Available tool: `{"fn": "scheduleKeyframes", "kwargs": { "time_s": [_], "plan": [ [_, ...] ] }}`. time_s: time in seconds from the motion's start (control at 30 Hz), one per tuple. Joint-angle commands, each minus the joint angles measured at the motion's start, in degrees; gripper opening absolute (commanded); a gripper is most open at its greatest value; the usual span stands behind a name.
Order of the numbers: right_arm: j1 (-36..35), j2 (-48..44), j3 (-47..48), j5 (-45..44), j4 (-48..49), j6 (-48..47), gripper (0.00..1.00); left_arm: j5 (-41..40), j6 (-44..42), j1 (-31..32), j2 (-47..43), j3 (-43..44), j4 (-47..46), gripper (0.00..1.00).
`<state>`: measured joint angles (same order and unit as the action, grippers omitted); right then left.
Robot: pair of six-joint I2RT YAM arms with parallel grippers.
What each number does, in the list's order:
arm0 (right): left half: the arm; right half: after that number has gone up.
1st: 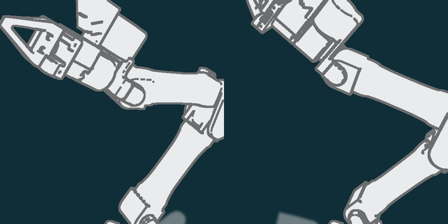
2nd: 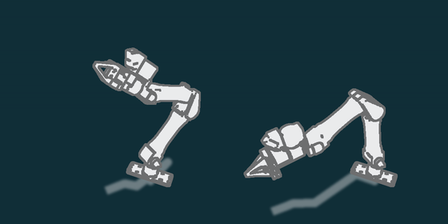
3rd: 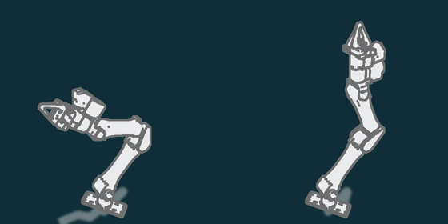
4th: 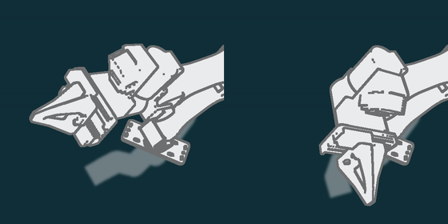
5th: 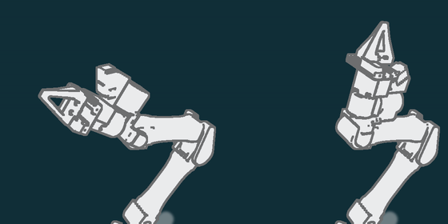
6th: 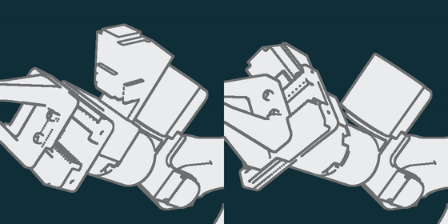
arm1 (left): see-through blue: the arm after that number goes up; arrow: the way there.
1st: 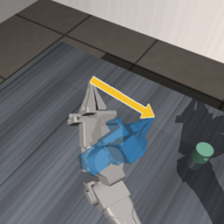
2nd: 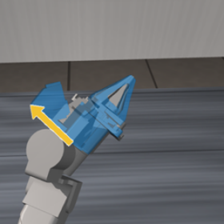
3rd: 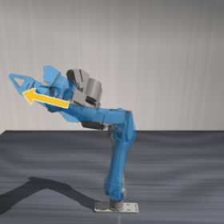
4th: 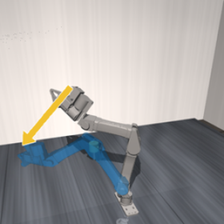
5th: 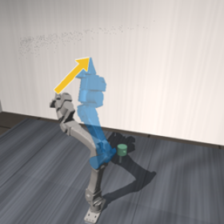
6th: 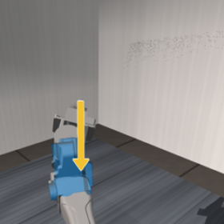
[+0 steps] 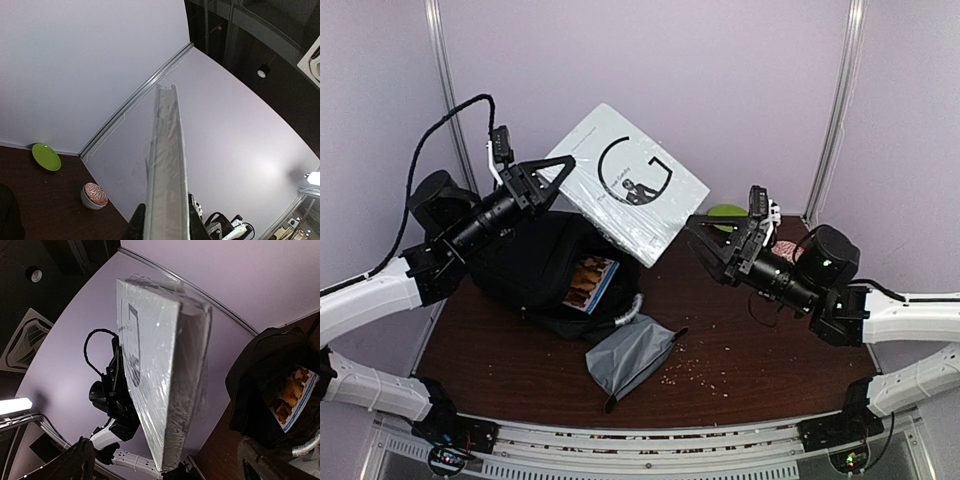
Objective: Pack the student bag
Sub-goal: Pick up the book from the center of the board.
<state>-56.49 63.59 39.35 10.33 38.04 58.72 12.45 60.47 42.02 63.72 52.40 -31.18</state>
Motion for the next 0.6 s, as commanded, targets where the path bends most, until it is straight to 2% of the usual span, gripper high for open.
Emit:
{"fn": "scheduleKeyframes", "kwargs": {
  "time_s": [0.0,0.13,0.23,0.43,0.57],
  "plan": [
    [0.17,1.52,-1.16,0.80,6.82,4.42,1.00,-2.23,4.02,0.61,-1.74,-0.56,-18.97,0.00],
    [0.17,3.15,0.66,1.45,8.90,5.40,0.95,-2.51,4.50,1.92,-0.38,-0.80,-21.18,0.00],
    [0.22,4.69,1.82,1.37,11.68,6.78,0.88,-2.94,5.18,2.63,0.57,-1.19,-22.38,0.00],
    [0.38,9.87,4.02,3.00,21.40,11.13,0.63,-3.79,6.73,3.64,1.78,-1.84,-25.08,0.00],
    [0.37,10.61,5.37,4.24,22.20,11.50,0.45,-4.78,6.83,3.83,1.42,-2.46,-24.68,0.00]
  ]
}}
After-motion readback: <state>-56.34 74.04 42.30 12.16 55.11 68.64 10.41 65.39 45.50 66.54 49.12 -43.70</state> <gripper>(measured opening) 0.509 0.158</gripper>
